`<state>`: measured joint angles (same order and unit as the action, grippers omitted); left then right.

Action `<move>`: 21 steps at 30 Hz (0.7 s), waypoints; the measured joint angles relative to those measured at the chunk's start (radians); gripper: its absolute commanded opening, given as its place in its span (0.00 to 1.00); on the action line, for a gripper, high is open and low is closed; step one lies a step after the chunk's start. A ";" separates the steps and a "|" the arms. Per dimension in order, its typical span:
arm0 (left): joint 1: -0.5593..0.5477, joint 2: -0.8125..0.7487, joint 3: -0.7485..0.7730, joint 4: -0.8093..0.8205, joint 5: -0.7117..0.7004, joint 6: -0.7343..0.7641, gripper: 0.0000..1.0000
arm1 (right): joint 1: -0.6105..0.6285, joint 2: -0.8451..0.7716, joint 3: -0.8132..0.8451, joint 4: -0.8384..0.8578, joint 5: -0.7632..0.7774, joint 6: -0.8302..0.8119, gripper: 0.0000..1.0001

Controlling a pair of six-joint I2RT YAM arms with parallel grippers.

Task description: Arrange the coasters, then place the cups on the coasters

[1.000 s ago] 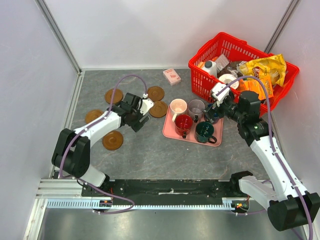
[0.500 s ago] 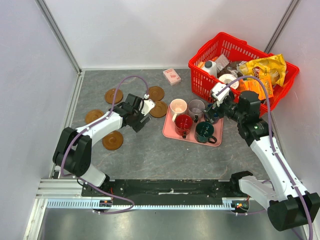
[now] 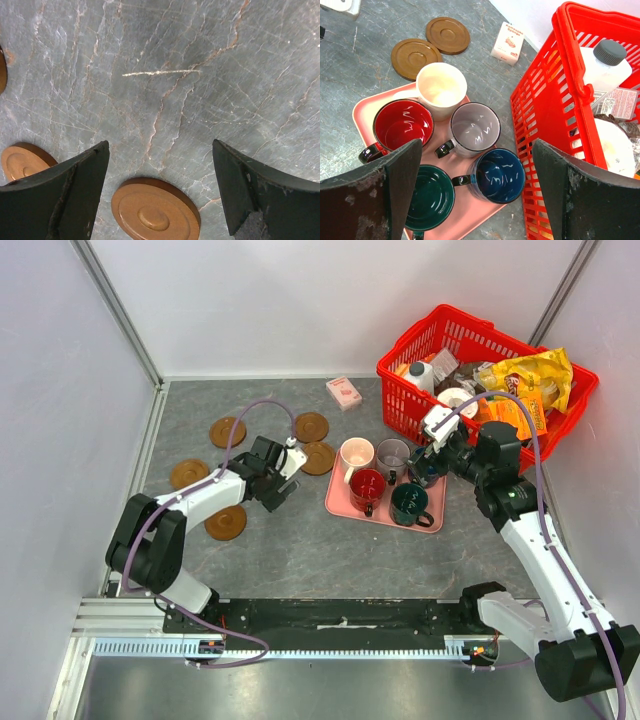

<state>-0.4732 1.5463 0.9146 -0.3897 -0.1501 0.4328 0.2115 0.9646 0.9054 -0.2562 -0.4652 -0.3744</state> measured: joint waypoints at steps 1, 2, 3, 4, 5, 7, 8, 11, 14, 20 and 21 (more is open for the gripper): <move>0.000 0.000 -0.005 0.002 -0.003 0.000 0.90 | 0.000 0.000 0.000 0.000 0.000 0.000 0.98; 0.000 0.000 -0.008 0.003 -0.006 0.000 0.90 | 0.000 0.001 0.000 0.000 0.000 0.000 0.98; 0.000 0.000 -0.012 0.003 -0.006 0.000 0.90 | 0.000 0.001 0.000 0.000 0.000 0.000 0.98; 0.000 0.000 -0.017 0.004 -0.008 0.000 0.90 | 0.000 0.001 0.000 0.000 0.000 0.000 0.98; 0.000 -0.001 -0.021 0.004 -0.009 0.000 0.90 | 0.000 0.001 0.000 0.000 0.000 0.000 0.98; 0.000 -0.002 -0.033 0.006 -0.016 0.001 0.90 | 0.000 0.001 0.000 0.000 0.000 0.000 0.98; 0.000 -0.003 -0.039 0.008 -0.021 0.001 0.91 | 0.000 0.001 0.000 0.000 0.000 0.000 0.98; 0.000 -0.008 -0.059 0.013 -0.034 0.002 0.91 | 0.000 0.001 0.000 0.000 0.000 0.000 0.98; 0.000 -0.021 -0.077 0.018 -0.040 0.002 0.91 | 0.000 0.001 0.000 0.000 0.000 0.000 0.98; 0.019 -0.047 -0.085 0.019 -0.038 0.003 0.92 | 0.000 0.001 0.000 0.000 0.000 0.000 0.98; 0.026 -0.050 -0.085 0.019 -0.036 0.003 0.92 | 0.000 0.001 0.000 0.000 0.000 0.000 0.98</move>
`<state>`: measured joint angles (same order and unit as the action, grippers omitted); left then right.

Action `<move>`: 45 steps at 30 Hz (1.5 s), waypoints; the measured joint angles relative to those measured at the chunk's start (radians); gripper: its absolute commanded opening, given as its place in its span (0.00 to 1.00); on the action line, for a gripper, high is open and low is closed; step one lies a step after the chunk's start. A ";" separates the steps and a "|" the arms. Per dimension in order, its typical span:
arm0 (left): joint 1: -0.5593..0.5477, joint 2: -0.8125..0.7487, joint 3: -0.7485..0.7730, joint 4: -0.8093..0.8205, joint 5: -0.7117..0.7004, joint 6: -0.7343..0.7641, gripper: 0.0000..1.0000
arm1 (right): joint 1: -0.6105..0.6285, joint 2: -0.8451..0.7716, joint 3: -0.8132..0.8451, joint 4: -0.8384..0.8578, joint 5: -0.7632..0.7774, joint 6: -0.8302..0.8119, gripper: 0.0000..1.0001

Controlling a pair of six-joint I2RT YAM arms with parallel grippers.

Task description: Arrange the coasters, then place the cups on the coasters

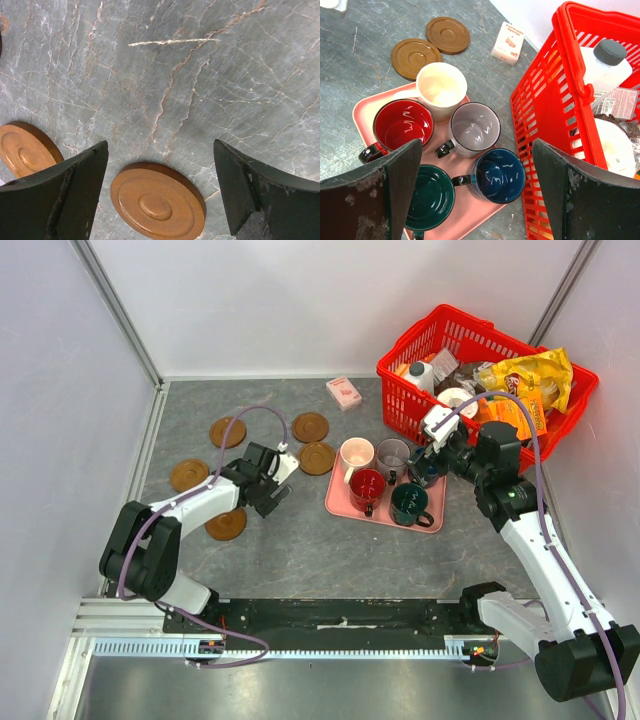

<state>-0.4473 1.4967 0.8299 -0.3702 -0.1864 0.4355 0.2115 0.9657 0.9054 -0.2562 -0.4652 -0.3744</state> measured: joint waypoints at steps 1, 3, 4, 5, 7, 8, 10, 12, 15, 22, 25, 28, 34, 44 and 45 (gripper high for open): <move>0.005 -0.001 0.001 0.001 0.002 0.000 0.91 | 0.000 0.000 0.000 0.000 0.000 0.000 0.98; 0.012 -0.001 0.003 0.002 0.004 0.000 0.91 | 0.000 0.000 0.000 0.000 0.000 0.000 0.98; 0.014 0.000 0.007 0.002 0.005 0.000 0.91 | 0.000 0.000 0.000 0.000 0.000 0.000 0.98; 0.015 0.005 0.018 0.000 0.006 0.000 0.90 | 0.000 0.000 0.000 0.000 0.000 0.000 0.98; 0.015 0.026 0.051 0.002 0.008 0.000 0.90 | 0.000 0.000 0.000 0.000 0.000 0.000 0.98; 0.015 0.047 0.078 0.001 0.009 0.000 0.90 | 0.000 0.000 0.000 0.000 0.000 0.000 0.98; 0.014 0.096 0.143 0.004 0.010 -0.001 0.90 | 0.000 0.000 0.000 0.000 0.000 0.000 0.98; 0.014 0.147 0.212 0.006 0.009 -0.001 0.90 | 0.000 0.000 0.000 0.000 0.000 0.000 0.98; 0.014 0.217 0.307 0.008 0.008 -0.002 0.90 | 0.000 0.001 0.000 0.000 0.000 0.000 0.98; 0.014 0.397 0.523 0.004 0.008 -0.028 0.90 | 0.000 0.014 0.000 0.000 0.009 -0.002 0.98; 0.014 0.457 0.598 -0.009 0.015 -0.050 0.90 | 0.000 0.017 0.000 0.000 0.015 -0.003 0.98; 0.012 0.504 0.671 -0.026 0.039 -0.074 0.90 | 0.000 0.018 0.000 0.000 0.017 -0.004 0.98; -0.022 0.549 0.743 -0.055 0.066 -0.102 0.90 | 0.000 0.018 0.000 0.000 0.019 -0.005 0.98; -0.071 0.663 0.814 -0.084 0.025 -0.108 0.90 | 0.000 0.018 0.000 0.000 0.019 -0.005 0.98; -0.071 0.665 0.814 -0.088 0.020 -0.108 0.90 | 0.000 0.018 0.000 0.000 0.019 -0.005 0.98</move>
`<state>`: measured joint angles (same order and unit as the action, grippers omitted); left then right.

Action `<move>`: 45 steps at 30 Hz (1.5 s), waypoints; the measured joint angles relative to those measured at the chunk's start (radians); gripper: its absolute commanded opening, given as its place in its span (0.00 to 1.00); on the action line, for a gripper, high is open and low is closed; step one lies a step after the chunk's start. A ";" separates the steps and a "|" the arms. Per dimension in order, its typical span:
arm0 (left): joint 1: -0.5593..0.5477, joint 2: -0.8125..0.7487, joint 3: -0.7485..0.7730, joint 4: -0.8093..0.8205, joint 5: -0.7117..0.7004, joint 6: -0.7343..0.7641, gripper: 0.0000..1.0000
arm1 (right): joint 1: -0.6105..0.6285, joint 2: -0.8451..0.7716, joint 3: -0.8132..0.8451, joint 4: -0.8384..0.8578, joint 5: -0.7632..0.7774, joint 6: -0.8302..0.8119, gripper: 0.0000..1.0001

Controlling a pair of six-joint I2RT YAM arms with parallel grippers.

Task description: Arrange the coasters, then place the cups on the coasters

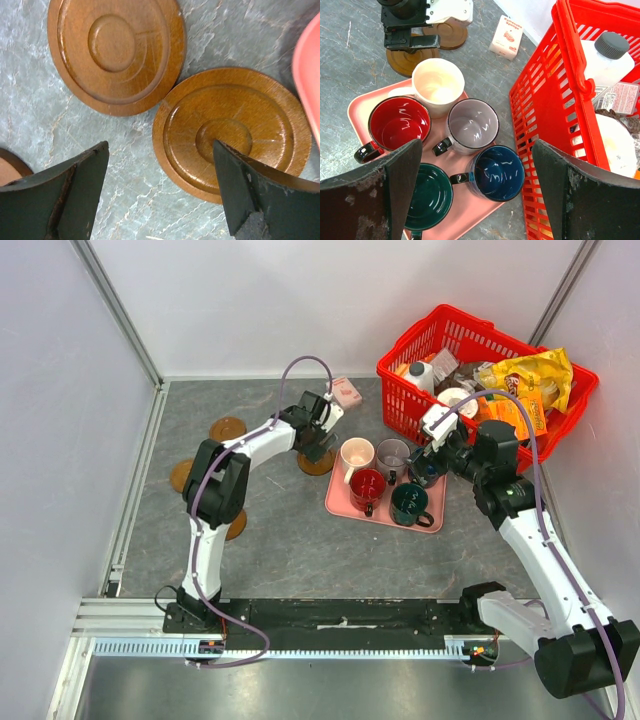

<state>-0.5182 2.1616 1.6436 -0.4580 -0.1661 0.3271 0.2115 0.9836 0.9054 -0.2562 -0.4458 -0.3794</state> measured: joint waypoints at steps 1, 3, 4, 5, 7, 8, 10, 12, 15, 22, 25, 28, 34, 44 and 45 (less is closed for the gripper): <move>0.002 0.001 -0.001 -0.002 -0.004 0.000 0.90 | 0.000 0.000 0.000 0.000 0.000 0.000 0.98; 0.002 -0.002 -0.011 0.006 -0.009 0.000 0.90 | 0.000 0.000 0.000 0.000 0.000 -0.003 0.98; 0.002 -0.011 -0.026 0.018 -0.010 0.000 0.90 | 0.000 0.000 0.000 0.000 0.000 -0.004 0.98; 0.002 -0.024 -0.049 0.029 -0.011 0.000 0.90 | 0.000 0.000 0.000 0.000 0.000 -0.005 0.98; 0.002 -0.061 -0.108 0.055 -0.012 0.002 0.90 | 0.000 0.000 0.000 0.000 0.000 -0.006 0.98; 0.002 -0.092 -0.158 0.076 -0.014 0.004 0.90 | 0.000 0.000 0.000 0.000 0.000 -0.006 0.98; 0.002 -0.135 -0.222 0.092 -0.014 0.008 0.90 | 0.000 0.000 0.000 0.000 -0.001 -0.007 0.98; 0.002 -0.200 -0.317 0.121 -0.014 0.013 0.90 | 0.000 0.000 0.000 0.000 -0.001 -0.007 0.98; 0.002 -0.286 -0.441 0.154 -0.009 0.022 0.90 | 0.000 0.000 0.000 0.000 -0.001 -0.006 0.98; 0.006 -0.466 -0.683 0.243 0.018 0.035 0.90 | 0.000 0.000 0.000 0.000 -0.002 -0.006 0.98; 0.006 -0.530 -0.763 0.271 0.027 0.037 0.90 | 0.000 0.000 0.000 0.000 -0.005 -0.006 0.98; 0.006 -0.580 -0.821 0.290 0.042 0.039 0.90 | 0.000 0.000 0.000 0.000 -0.009 -0.006 0.98; 0.006 -0.647 -0.880 0.275 0.086 0.048 0.90 | 0.000 0.000 0.000 0.000 -0.013 -0.003 0.98; 0.008 -0.667 -0.885 0.222 0.138 0.053 0.89 | 0.000 0.000 0.000 0.000 -0.013 0.005 0.98; 0.007 -0.671 -0.887 0.220 0.146 0.055 0.89 | 0.000 0.000 0.000 0.000 -0.014 0.006 0.98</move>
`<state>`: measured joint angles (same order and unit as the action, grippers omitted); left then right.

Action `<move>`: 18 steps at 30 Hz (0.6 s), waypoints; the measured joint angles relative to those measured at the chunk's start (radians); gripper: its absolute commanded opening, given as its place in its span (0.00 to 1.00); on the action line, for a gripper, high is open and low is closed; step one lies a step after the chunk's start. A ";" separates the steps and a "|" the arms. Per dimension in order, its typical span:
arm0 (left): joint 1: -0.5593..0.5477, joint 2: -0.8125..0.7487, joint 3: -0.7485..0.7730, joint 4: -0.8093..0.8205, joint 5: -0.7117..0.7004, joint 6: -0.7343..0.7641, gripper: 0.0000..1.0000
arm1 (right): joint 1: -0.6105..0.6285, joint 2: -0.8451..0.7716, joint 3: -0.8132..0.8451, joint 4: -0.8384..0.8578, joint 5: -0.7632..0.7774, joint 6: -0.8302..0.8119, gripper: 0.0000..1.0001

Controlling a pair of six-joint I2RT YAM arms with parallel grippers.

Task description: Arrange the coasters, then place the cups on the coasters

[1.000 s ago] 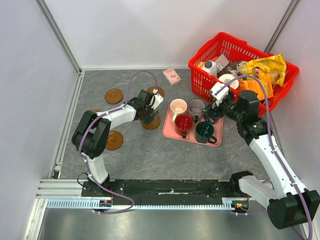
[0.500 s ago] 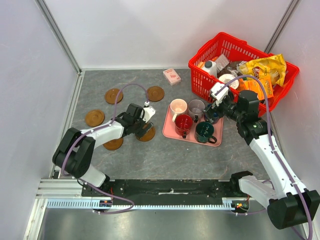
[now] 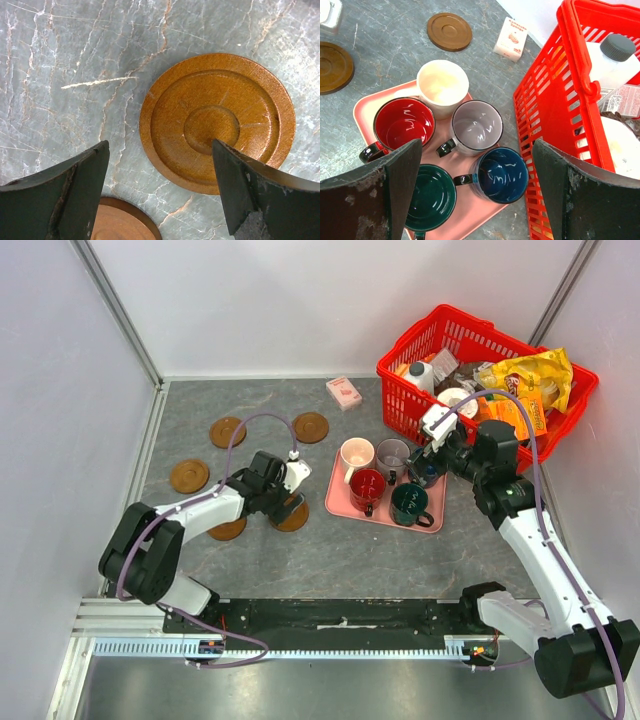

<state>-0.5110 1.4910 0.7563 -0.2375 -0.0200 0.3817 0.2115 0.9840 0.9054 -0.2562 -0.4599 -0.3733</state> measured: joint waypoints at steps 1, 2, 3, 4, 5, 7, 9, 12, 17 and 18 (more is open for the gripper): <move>0.000 -0.004 -0.003 -0.003 0.006 0.001 0.89 | 0.000 0.002 0.000 0.000 -0.005 0.003 0.98; 0.000 -0.010 -0.007 -0.008 0.013 0.002 0.89 | 0.000 0.005 0.000 0.001 -0.008 0.004 0.98; 0.001 -0.016 -0.011 -0.016 0.020 0.002 0.89 | 0.000 0.008 0.000 0.000 -0.012 0.006 0.98; 0.001 -0.025 -0.016 -0.026 0.026 0.003 0.89 | 0.000 0.012 0.000 0.000 -0.014 0.008 0.98; 0.001 -0.031 -0.020 -0.034 0.030 0.004 0.89 | 0.000 0.014 0.000 0.000 -0.016 0.010 0.98; 0.001 -0.043 -0.025 -0.059 0.039 0.005 0.89 | 0.000 0.018 0.000 0.000 -0.018 0.011 0.98; 0.001 -0.048 -0.025 -0.080 0.052 0.005 0.89 | 0.000 0.018 0.000 0.000 -0.022 0.014 0.98; 0.001 -0.050 -0.025 -0.088 0.060 0.005 0.89 | 0.001 0.019 0.000 0.000 -0.025 0.015 0.98; 0.001 -0.052 -0.025 -0.105 0.080 0.005 0.89 | 0.001 0.019 0.000 0.000 -0.024 0.015 0.98; 0.001 -0.052 -0.025 -0.105 0.083 0.005 0.89 | 0.000 0.019 0.000 0.000 -0.023 0.015 0.98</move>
<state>-0.5102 1.4387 0.7315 -0.3424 0.0628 0.3862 0.2119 1.0027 0.9054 -0.2558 -0.4831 -0.3584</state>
